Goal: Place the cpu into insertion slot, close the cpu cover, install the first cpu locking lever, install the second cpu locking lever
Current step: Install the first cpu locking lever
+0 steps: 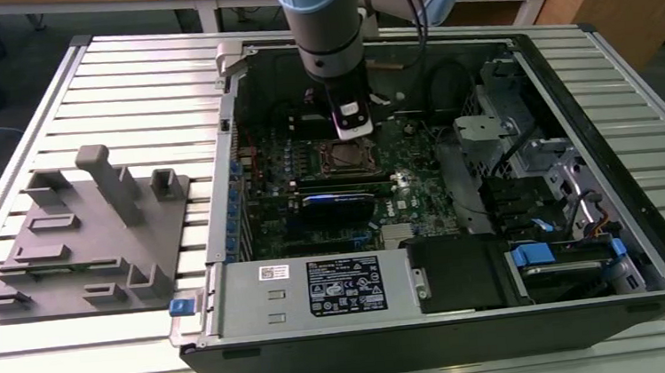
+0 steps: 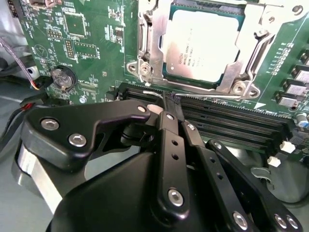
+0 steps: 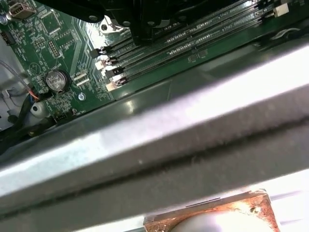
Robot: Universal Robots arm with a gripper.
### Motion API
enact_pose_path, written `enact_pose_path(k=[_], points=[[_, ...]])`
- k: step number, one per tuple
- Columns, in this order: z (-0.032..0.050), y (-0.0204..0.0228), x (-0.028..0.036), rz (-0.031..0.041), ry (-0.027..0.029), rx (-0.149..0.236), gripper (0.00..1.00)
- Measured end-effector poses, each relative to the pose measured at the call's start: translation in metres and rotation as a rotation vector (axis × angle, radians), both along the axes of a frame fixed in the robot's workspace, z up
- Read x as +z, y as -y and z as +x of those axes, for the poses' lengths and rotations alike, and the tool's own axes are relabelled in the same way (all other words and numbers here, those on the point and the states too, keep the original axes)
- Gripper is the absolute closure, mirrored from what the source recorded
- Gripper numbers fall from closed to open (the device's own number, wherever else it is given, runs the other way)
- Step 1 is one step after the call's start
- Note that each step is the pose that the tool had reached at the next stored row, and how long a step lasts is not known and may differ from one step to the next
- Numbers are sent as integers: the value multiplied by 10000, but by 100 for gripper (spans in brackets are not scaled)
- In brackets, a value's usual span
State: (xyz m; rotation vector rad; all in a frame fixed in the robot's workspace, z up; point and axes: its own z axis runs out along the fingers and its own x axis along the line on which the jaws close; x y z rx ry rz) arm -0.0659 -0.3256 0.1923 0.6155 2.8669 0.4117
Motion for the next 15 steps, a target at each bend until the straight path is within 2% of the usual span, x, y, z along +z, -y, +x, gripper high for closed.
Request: enact_pose_path(k=[3, 12, 15], points=[[0, -19, -1, -45, 1, 0, 89], [0, -19, -2, -375, 0, -9, 89], [0, -20, -2, -413, -1, -8, 89]])
